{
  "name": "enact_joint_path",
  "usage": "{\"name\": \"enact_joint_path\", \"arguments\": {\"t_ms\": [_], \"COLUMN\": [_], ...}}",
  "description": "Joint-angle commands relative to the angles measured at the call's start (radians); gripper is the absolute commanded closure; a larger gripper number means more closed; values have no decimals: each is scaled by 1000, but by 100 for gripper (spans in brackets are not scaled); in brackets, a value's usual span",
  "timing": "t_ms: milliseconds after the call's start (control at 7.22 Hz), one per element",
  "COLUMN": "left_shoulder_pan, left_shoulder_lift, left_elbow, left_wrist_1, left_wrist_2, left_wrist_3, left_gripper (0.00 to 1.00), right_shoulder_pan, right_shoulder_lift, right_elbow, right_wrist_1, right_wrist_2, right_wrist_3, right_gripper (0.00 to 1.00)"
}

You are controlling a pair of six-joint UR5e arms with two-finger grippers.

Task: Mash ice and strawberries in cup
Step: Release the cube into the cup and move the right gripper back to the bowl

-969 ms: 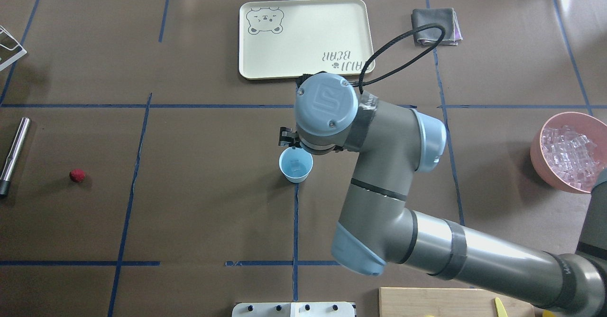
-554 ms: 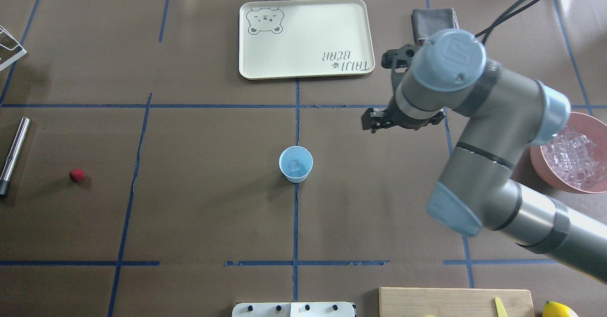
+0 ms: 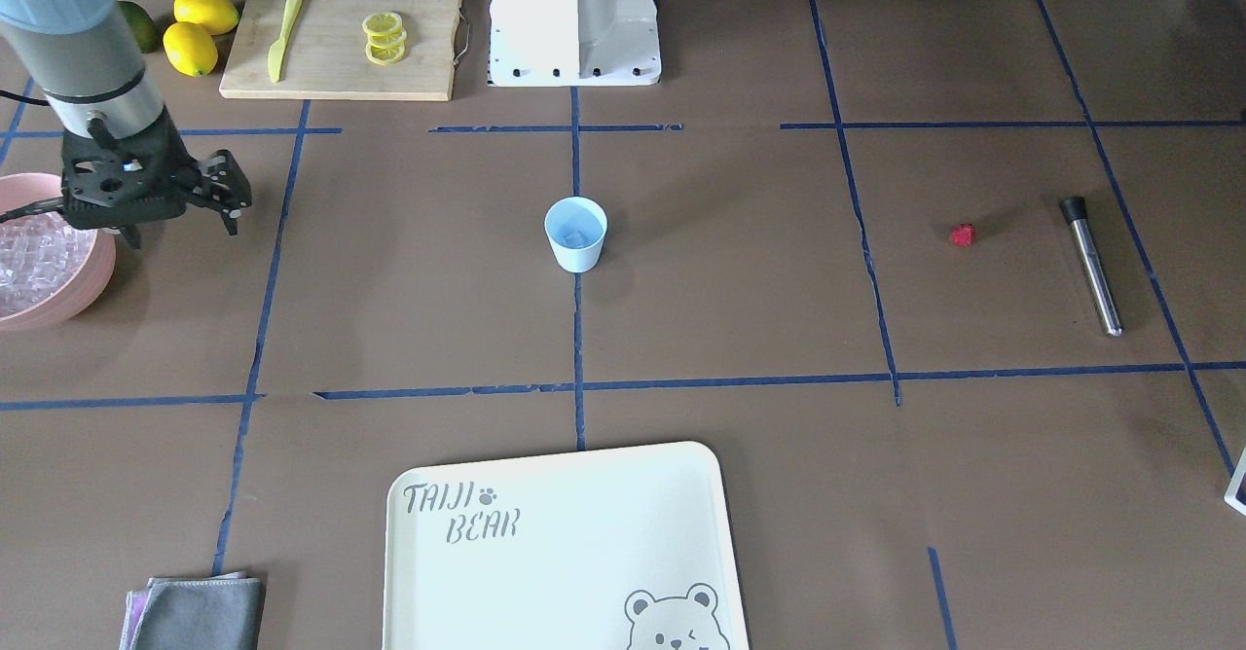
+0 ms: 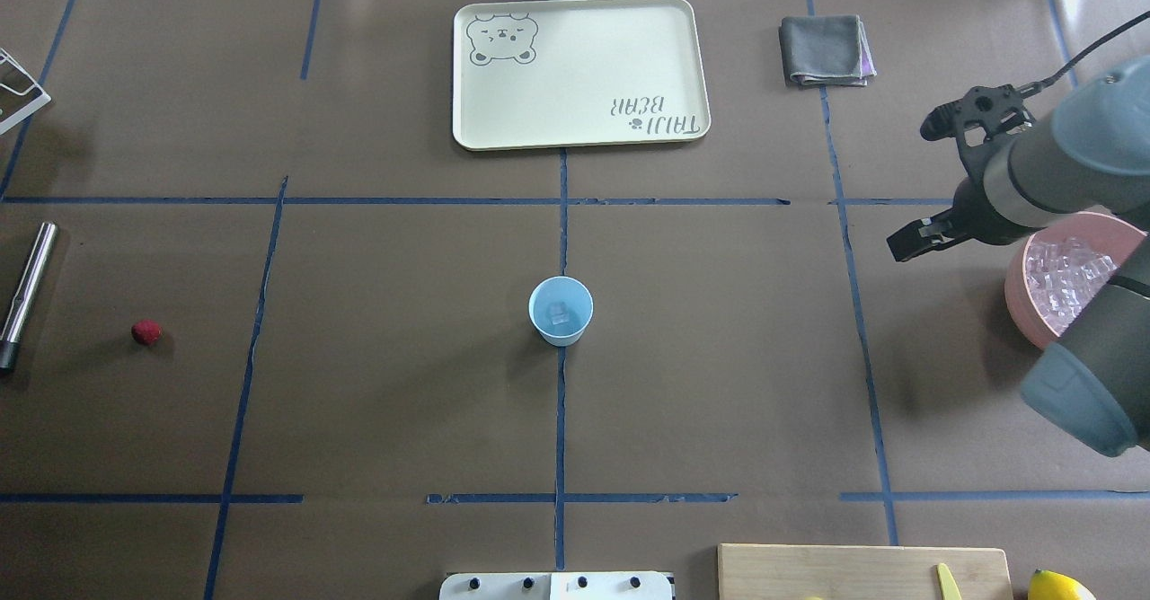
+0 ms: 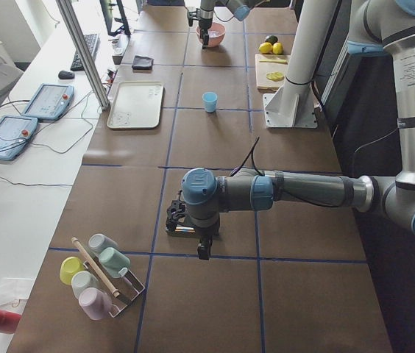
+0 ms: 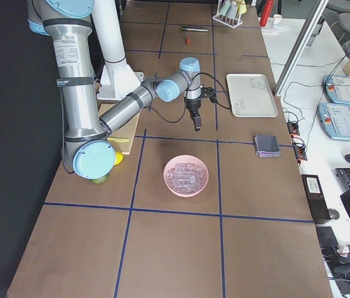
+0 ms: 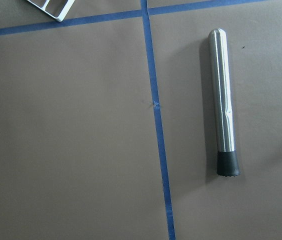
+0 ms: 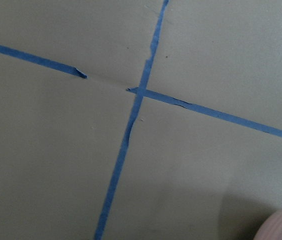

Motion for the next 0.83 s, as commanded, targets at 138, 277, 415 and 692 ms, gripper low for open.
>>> {"name": "enact_joint_path", "arguments": {"t_ms": [138,277,415,692], "left_shoulder_pan": [-2,-2,-2,-2], "left_shoulder_lift": [5,7,7,7], "left_elbow": [-3,-3,-3,-3], "left_wrist_1": [1,1,0,0], "left_wrist_2": [-1,-1,-1,-1], "left_wrist_3": [0,0,0,0], "left_gripper": [0,0,0,0], "right_shoulder_pan": [166,210,230,229], "right_shoulder_lift": [-240,-246,-246,-234], "right_elbow": [-20,-68,-104,-249], "right_wrist_1": [184,190,199,368], "right_wrist_2": [92,118,145,149], "right_wrist_3": [-304,-402,-439,-424], "right_gripper": [1,1,2,2]}}
